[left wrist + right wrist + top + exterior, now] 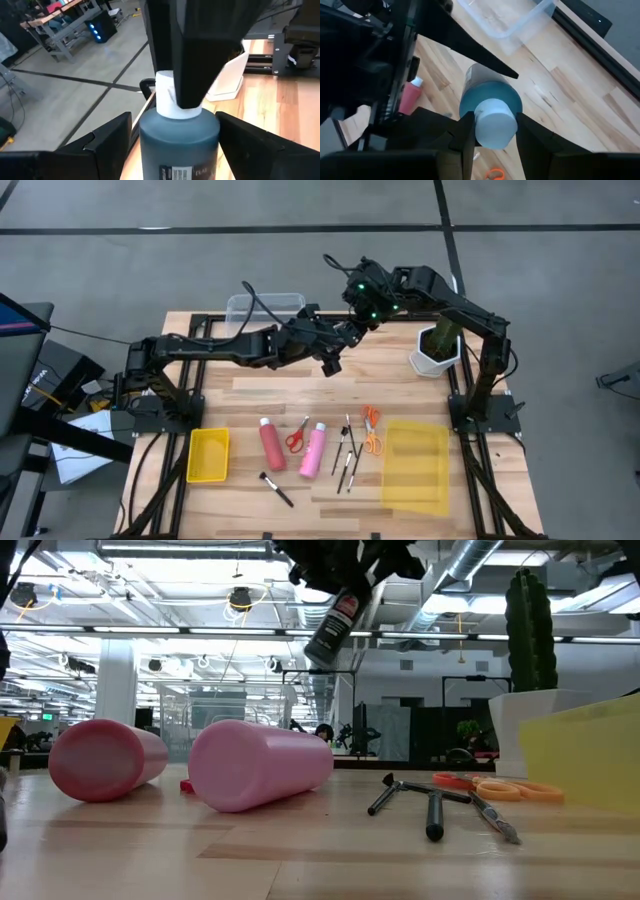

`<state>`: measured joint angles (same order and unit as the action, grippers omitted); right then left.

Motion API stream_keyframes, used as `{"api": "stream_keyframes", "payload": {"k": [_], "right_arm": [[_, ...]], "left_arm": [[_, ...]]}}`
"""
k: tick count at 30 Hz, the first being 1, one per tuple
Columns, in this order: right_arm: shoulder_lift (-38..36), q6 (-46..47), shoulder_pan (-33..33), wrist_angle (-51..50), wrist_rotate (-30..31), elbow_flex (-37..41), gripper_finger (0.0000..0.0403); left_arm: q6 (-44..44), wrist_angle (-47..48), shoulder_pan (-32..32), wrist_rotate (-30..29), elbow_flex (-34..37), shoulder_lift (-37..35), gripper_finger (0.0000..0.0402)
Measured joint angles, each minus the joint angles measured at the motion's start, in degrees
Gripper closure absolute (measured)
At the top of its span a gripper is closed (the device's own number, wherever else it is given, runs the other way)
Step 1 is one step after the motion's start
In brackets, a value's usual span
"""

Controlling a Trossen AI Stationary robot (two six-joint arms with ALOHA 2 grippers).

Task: Pick & Place Paint Supplies
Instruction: Put the black paint bottle into the transparent bin

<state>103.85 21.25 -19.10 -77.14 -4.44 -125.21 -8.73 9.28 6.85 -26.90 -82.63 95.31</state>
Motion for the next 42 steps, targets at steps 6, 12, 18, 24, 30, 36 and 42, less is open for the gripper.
{"api": "stream_keyframes", "payload": {"k": [6, 12, 18, 24, 30, 36, 42], "right_arm": [[0.0, 0.32, 0.01, -0.13, -0.09, 0.0, 0.0293], [0.0, 0.29, 0.01, -0.13, -0.09, 0.0, 0.0293], [0.0, 0.29, 0.01, 0.11, -0.11, 0.0, 0.0293], [-0.02, 0.27, 0.01, 0.11, -0.05, 0.0, 0.0289], [-0.02, 0.27, -0.03, 0.35, 0.0, 0.0, 0.0289], [-0.03, 0.2, -0.02, 0.32, -0.06, 0.0, 0.0289], [-0.07, -0.68, -0.12, 3.06, -1.94, 0.04, 0.0261]], "left_arm": [[0.02, 0.9, 0.0, -0.11, 0.0, 0.0, 0.0126], [1.68, 2.14, 0.0, -0.17, 0.0, 0.0, 0.0126], [1.7, 1.83, 0.0, -0.24, 0.0, 0.0, 0.0126], [1.83, 0.67, 0.26, -0.11, 0.0, 0.0, 0.0131], [3.61, 1.68, 0.55, 0.05, 0.0, -0.02, 0.0166], [4.81, 1.32, 0.55, 0.15, 0.0, -0.02, 0.0205], [7.09, 2.11, 0.57, -1.5, -0.01, -0.26, 0.0205]]}}
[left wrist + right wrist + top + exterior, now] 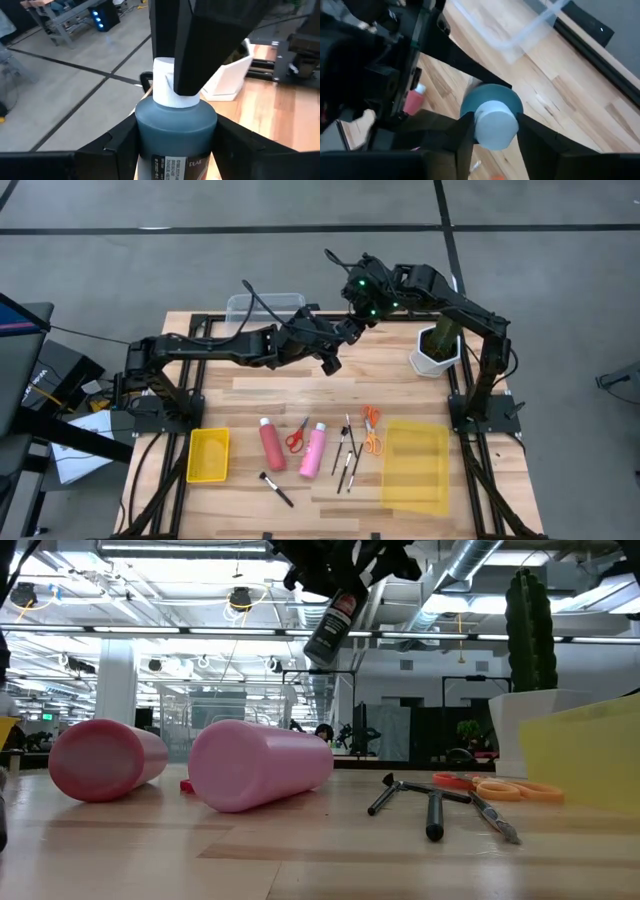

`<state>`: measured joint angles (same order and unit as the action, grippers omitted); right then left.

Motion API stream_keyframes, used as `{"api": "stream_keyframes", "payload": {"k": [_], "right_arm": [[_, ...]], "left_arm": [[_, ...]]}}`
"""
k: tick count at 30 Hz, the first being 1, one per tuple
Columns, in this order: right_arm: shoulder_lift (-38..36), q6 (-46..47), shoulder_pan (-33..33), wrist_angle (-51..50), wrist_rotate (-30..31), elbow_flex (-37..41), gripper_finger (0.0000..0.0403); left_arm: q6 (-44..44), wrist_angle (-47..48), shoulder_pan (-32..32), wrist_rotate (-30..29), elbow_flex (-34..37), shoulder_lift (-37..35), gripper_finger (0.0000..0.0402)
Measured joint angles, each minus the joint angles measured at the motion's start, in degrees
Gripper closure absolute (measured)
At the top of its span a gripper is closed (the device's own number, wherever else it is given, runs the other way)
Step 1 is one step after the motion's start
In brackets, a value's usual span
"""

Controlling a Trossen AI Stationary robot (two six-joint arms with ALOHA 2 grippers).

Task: Pick & Place Paint Supplies
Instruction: Put the black paint bottle into the transparent bin

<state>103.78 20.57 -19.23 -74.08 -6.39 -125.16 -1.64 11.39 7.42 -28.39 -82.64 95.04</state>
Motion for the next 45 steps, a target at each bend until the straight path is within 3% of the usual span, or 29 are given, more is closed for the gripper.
{"api": "stream_keyframes", "payload": {"k": [7, 13, 19, 29, 37, 45], "right_arm": [[-2.24, -0.03, 0.18, 2.84, -2.1, -0.13, 0.0199], [-5.02, 0.47, -0.11, 3.75, 0.65, -0.07, 0.0181], [-8.29, 0.94, 0.39, 2.79, 3.23, -0.09, 0.018], [-11.32, 3.68, 1.23, 2.09, 3.69, -0.07, 0.018], [-10.42, 4.12, 3.04, 0.59, 3.65, -0.01, 0.018], [-9.87, 6.53, 4.32, 1.33, 4.76, -0.02, 0.018]], "left_arm": [[6.89, 4.73, 0.13, -0.27, 0.4, 0.53, 0.0208], [12.03, 2.38, -0.16, -0.1, 3.18, 0.24, 0.021], [12.39, -14.01, -1.58, 2.99, 12.21, 0.23, 0.0205], [5.85, -54.11, -5.95, 4.81, 35.35, 0.24, 0.0202], [5.27, -62.6, -5.79, 5.89, 44.76, 0.22, 0.0206], [4.89, -68.59, -5.51, 6.39, 49.9, 1.74, 0.0205]]}}
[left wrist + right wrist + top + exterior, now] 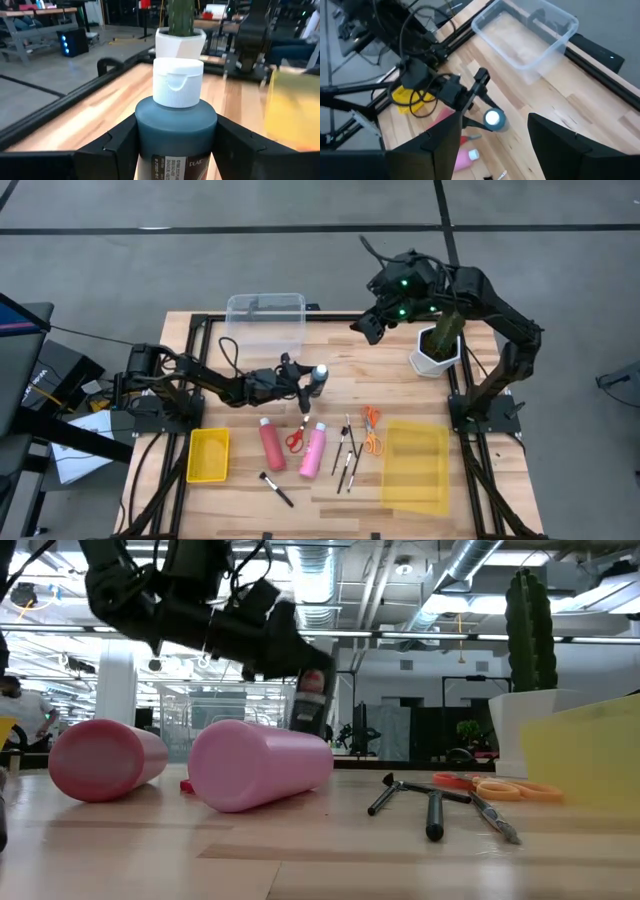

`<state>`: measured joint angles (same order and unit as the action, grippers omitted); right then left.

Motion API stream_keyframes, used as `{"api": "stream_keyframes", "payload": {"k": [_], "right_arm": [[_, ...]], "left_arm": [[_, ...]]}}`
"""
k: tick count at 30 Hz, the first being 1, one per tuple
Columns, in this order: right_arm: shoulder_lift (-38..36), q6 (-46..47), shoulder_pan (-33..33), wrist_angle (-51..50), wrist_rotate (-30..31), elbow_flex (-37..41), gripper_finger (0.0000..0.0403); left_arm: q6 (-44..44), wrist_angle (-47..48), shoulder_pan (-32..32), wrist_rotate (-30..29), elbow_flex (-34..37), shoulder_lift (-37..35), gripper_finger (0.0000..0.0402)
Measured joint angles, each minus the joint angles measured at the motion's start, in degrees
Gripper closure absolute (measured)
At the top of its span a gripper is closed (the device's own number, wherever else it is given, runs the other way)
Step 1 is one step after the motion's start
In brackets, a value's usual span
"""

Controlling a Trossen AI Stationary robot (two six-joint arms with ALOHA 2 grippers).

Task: Pick & Place Paint Supplies
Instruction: Put the black paint bottle into the transparent bin

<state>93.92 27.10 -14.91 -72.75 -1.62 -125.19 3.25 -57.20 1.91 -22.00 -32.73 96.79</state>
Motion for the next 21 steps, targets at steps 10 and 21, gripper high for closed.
{"api": "stream_keyframes", "payload": {"k": [10, 21], "right_arm": [[0.15, 3.53, 0.32, 0.14, 1.7, 0.0, 0.018], [0.15, 5.12, 0.32, 2.94, 1.7, 0.0, 0.018]], "left_arm": [[0.0, -12.31, 0.0, 3.58, 1.01, 8.78, 0.0199], [0.22, -8.41, 0.0, 4.48, 0.99, 7.29, 0.0167]]}}
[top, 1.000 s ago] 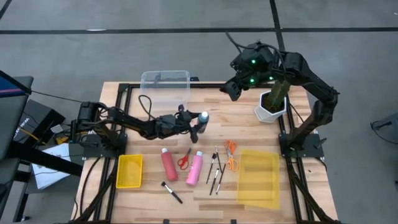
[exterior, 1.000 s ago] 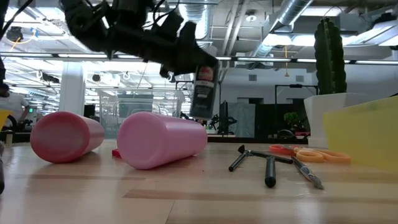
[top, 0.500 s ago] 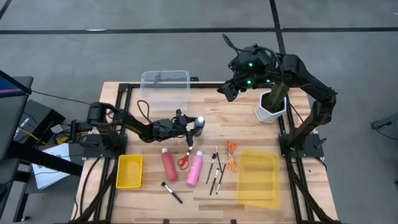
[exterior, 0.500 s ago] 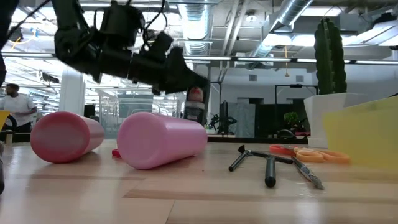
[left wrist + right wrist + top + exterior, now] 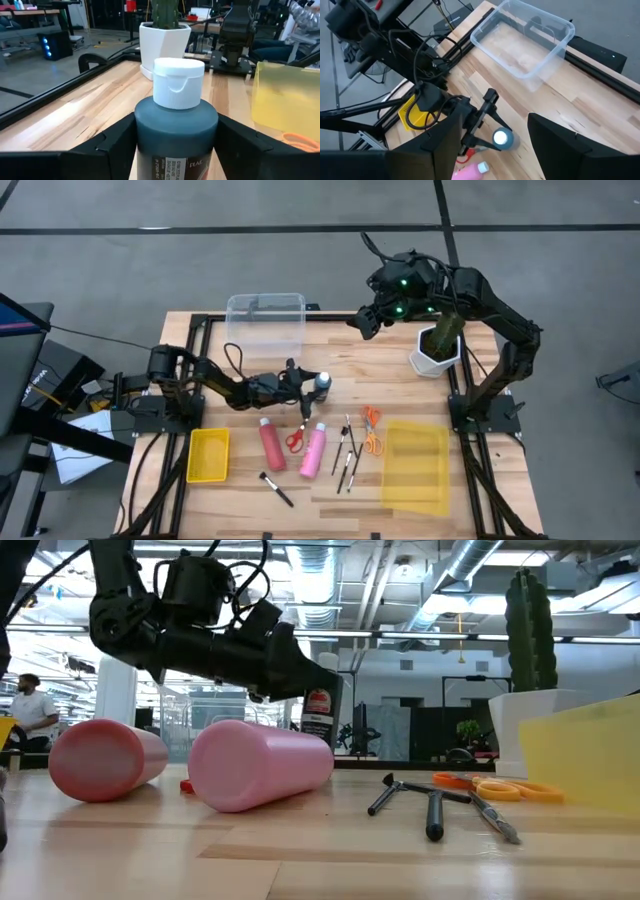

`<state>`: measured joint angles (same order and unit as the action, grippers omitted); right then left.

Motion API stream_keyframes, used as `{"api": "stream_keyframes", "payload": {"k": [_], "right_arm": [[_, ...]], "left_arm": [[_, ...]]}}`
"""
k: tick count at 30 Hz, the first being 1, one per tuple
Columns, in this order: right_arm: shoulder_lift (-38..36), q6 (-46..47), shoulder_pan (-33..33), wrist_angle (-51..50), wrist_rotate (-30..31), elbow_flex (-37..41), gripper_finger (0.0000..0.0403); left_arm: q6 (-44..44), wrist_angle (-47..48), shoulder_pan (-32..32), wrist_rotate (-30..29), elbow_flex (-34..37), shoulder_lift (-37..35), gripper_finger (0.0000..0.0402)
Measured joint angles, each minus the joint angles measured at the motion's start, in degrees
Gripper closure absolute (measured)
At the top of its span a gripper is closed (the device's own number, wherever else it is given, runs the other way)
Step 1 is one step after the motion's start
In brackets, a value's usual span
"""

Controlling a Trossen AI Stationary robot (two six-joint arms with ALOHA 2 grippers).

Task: Pick & Place Paint Supplies
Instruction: Put the black paint bottle into the transparent bin

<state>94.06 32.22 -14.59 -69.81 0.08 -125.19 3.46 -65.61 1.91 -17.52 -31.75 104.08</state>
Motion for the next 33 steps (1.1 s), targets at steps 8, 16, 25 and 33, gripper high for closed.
{"api": "stream_keyframes", "payload": {"k": [8, 16, 25, 33], "right_arm": [[0.0, -0.03, 0.0, 1.77, -0.02, 0.0, 0.018], [0.0, -0.64, -0.15, 2.91, -0.02, 0.0, 0.018], [0.0, -3.48, -0.15, 3.19, -0.05, 0.0, 0.018], [0.0, -5.61, -0.17, 3.02, -0.04, 0.0, 0.018]], "left_arm": [[0.19, 16.5, -0.02, 0.49, 0.86, -10.71, 0.0143], [-1.68, 35.67, 0.19, 3.44, -0.8, -26.68, 0.0152], [-4.81, 58.74, 3.48, 9.27, -10.4, -31.3, 0.0153], [-12.31, 84.17, 4.28, 10.62, -29.75, -23.98, 0.0136]]}}
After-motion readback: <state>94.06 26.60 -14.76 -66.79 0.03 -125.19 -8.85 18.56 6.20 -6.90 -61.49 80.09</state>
